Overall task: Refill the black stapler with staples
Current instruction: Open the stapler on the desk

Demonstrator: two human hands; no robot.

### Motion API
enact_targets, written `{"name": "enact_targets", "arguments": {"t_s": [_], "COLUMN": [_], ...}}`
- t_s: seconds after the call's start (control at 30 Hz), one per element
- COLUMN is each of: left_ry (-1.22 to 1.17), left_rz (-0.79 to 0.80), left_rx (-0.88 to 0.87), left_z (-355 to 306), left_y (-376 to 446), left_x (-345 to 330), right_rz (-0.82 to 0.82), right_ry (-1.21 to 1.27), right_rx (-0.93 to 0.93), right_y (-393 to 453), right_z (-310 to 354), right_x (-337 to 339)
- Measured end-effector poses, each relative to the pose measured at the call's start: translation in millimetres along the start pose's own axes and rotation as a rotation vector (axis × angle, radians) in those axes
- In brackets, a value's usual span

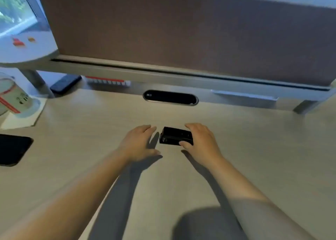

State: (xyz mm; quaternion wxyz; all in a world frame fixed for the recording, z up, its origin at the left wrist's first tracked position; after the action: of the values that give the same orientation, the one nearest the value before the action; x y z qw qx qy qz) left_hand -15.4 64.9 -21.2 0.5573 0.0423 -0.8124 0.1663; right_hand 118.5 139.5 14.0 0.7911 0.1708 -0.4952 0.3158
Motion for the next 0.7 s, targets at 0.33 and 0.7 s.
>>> {"name": "enact_targets", "arguments": {"t_s": [0.33, 0.7], "left_ry": [-0.321, -0.385], "left_rz": [-0.250, -0.265], "left_rx": [0.010, 0.041], "left_z": [12, 14], "left_y": [37, 43], "left_x": [-14, -15], "right_rz": [-0.116, -0.208], "right_ry": [0.175, 0.377], "right_rx": [-0.052, -0.061], "right_y": [26, 24], "right_z": [-4, -4], "right_x": [-34, -19]}}
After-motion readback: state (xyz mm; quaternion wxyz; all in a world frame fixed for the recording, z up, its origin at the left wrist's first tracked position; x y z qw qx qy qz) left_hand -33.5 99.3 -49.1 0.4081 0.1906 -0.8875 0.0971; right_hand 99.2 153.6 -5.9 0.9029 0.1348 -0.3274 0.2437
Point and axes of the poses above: each hand's wrist, its own y-axis towards the middle knuckle, its own x-axis out of the back of the hand, z = x × y, the point moved 7 cm from there along y, towards the middle knuckle, and after that the axes turned 5 degrees about -z, right-handed, at the moved point
